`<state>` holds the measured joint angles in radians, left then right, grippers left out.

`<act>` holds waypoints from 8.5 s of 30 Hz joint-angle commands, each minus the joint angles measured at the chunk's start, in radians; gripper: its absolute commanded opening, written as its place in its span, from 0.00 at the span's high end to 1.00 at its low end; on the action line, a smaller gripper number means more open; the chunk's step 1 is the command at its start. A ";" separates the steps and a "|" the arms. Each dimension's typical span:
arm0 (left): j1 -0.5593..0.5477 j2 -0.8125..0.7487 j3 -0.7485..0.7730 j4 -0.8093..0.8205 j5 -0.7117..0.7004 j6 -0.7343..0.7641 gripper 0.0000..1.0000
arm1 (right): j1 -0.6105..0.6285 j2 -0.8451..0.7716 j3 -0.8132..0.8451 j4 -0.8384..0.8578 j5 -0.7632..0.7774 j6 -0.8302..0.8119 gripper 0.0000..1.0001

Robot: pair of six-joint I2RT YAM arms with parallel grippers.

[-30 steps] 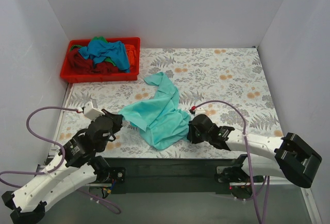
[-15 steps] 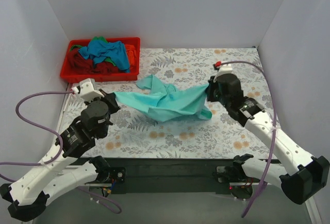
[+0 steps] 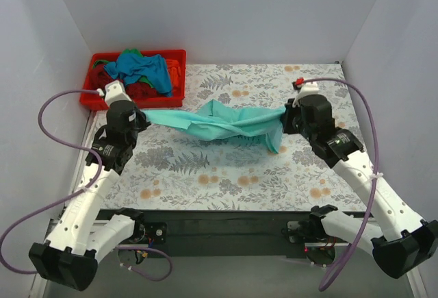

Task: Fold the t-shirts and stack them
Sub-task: Flatten the tshirt out

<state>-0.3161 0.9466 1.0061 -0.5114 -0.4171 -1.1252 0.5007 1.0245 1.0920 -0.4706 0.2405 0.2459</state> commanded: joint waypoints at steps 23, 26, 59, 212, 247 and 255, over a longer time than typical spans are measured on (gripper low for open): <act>0.227 -0.131 -0.314 0.068 0.350 0.051 1.00 | 0.136 -0.164 -0.579 0.018 -0.225 0.366 0.41; 0.227 -0.134 -0.317 0.068 0.350 0.051 1.00 | 0.214 -0.133 -0.619 0.102 -0.215 0.423 0.41; 0.227 -0.178 -0.317 0.062 0.311 0.050 1.00 | 0.297 -0.196 -0.373 -0.204 -0.106 0.404 0.99; 0.227 -0.115 0.539 0.151 0.814 -0.168 1.00 | -0.085 -0.207 0.544 -0.112 0.037 -0.034 0.99; 0.227 -0.250 0.761 0.062 0.659 0.021 1.00 | -0.088 -0.328 0.600 -0.054 0.197 -0.165 0.99; 0.227 -0.169 0.694 0.140 0.768 -0.047 1.00 | -0.087 -0.323 0.528 -0.046 0.264 -0.177 0.99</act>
<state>-0.0937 0.6670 1.7576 -0.3824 0.3214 -1.1496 0.4183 0.6815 1.6600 -0.5415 0.4160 0.0986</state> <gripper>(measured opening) 0.008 0.024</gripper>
